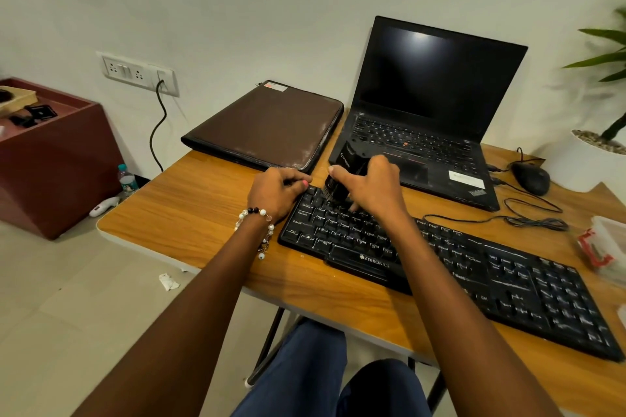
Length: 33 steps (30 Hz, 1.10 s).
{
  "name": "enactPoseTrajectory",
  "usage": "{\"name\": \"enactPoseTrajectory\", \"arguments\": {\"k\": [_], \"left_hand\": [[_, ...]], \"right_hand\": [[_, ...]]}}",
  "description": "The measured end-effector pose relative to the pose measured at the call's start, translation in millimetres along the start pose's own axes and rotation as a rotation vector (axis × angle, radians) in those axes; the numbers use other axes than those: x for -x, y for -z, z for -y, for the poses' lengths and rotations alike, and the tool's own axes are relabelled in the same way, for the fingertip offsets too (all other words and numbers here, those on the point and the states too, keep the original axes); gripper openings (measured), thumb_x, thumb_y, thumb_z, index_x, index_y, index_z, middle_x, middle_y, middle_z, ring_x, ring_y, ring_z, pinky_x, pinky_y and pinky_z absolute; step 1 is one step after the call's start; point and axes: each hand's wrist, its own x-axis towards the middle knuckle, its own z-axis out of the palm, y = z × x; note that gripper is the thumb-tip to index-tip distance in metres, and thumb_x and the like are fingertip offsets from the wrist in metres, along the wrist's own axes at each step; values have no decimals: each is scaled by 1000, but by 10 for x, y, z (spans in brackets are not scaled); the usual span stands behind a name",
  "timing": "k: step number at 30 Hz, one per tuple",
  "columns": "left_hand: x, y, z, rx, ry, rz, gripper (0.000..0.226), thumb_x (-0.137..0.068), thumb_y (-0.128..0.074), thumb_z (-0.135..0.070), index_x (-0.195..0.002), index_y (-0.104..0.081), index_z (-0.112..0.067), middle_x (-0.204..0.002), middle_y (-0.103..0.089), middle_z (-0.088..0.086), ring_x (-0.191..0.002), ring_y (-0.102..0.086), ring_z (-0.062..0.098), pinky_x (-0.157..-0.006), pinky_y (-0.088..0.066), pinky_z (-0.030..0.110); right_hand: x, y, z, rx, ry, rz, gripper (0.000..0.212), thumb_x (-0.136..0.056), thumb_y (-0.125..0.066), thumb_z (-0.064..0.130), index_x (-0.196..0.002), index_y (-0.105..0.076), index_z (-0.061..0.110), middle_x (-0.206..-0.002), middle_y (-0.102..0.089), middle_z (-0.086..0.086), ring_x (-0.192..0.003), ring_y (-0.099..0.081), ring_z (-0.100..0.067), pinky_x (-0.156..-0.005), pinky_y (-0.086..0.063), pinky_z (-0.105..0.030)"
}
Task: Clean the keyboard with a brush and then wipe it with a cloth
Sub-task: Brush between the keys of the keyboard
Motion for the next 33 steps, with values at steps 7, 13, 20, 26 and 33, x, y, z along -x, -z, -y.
{"name": "enactPoseTrajectory", "arguments": {"k": [7,13,20,26,33], "left_hand": [[-11,-2,21,-7,1,0,14,-85,-70,-24,-97,-75,-30,-96,-73,-5,-91,-67,11,-81,-58,41],[-1,-8,4,-39,-18,-7,15,-86,-69,-24,-99,-75,-29,-98,-73,-4,-92,-66,12,-81,-57,41],[6,-2,-2,-83,-30,15,15,-88,-66,-26,-101,-73,-31,-101,-72,-4,-92,-66,13,-79,-58,40],[24,14,-29,-136,-59,19,17,-90,-63,-28,-103,-73,-34,-102,-72,-6,-92,-65,11,-80,-57,40],[42,7,-57,-178,-68,31,19,-93,-60,-29,-108,-71,-34,-102,-72,-6,-88,-65,13,-77,-57,42]], "right_hand": [[-51,187,18,31,-66,79,32,-79,-73,34,-80,-63,3,-68,-69,-10,-38,-57,-16,-38,-46,-26],[-9,44,-92,12,-28,-30,37,-80,-71,42,-84,-64,6,-76,-70,-7,-52,-65,-19,-44,-55,-38],[-28,305,-29,188,-6,102,32,-80,-73,33,-75,-56,6,-69,-63,-4,-46,-57,-15,-39,-42,-25],[29,173,-85,4,13,59,38,-81,-74,38,-94,-61,6,-83,-69,-6,-44,-61,-9,-39,-45,-18],[39,386,-82,207,28,134,31,-80,-74,32,-83,-60,5,-76,-68,-9,-47,-58,-14,-44,-51,-30]]}}
